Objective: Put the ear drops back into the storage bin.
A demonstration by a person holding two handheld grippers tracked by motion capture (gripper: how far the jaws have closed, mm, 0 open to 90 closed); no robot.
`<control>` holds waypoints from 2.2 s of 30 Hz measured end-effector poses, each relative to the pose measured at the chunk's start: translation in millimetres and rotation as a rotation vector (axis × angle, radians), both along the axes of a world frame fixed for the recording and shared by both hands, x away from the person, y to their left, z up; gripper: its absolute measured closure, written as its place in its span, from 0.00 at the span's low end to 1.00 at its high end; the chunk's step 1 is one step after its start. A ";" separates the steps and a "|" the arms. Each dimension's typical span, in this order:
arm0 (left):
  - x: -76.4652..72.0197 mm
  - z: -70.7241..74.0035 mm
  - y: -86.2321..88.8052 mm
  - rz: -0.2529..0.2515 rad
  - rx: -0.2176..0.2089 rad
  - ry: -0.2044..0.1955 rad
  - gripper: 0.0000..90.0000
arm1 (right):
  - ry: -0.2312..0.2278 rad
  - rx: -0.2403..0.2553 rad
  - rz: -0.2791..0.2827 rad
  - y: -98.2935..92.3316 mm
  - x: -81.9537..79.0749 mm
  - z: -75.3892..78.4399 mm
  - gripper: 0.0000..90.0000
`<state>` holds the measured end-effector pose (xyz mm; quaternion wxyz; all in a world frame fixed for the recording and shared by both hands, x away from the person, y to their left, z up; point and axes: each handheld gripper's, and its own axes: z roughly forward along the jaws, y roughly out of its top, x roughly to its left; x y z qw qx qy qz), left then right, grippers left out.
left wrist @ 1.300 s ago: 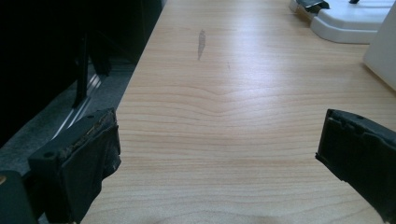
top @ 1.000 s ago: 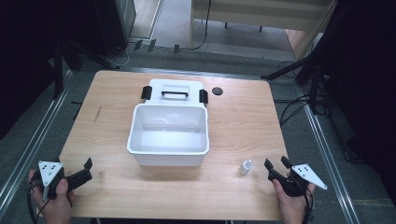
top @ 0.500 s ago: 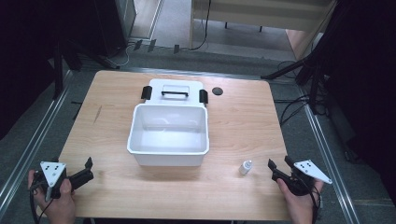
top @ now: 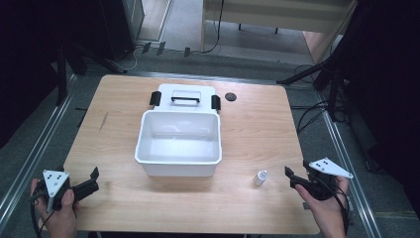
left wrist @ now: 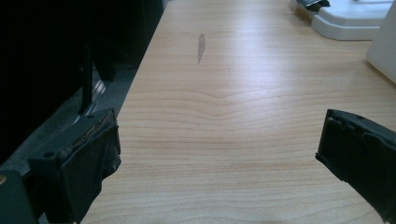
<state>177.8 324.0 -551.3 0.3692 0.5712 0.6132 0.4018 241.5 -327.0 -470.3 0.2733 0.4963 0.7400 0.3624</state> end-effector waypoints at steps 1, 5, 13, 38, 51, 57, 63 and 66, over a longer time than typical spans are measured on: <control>1.0 0.0 0.7 0.007 -0.008 0.010 0.00 | 0.011 -0.011 0.008 1.2 1.2 1.3 0.35; 3.3 0.1 -0.1 0.012 0.000 0.032 0.00 | 0.079 -0.046 0.032 8.5 8.2 7.4 0.33; 3.4 -0.1 -0.5 0.010 0.002 0.035 0.00 | 0.247 -0.155 0.055 18.7 22.9 10.4 0.30; 3.8 0.0 -2.0 0.011 0.016 0.037 0.00 | 0.611 -0.365 0.156 39.8 43.4 45.4 0.29; 3.9 -0.1 -1.9 0.011 0.015 0.036 0.00 | 0.678 -0.282 0.136 55.0 48.2 54.6 0.47; 4.0 0.0 -2.1 0.010 0.021 0.040 0.00 | 0.683 -0.268 0.141 63.0 49.0 57.2 0.50; 4.0 -0.1 -2.1 0.010 0.020 0.039 0.00 | 0.697 -0.289 0.174 78.3 51.0 54.1 0.49; 4.0 -0.1 -2.1 0.011 0.018 0.037 0.00 | 0.705 -0.297 0.181 83.8 53.0 52.5 0.51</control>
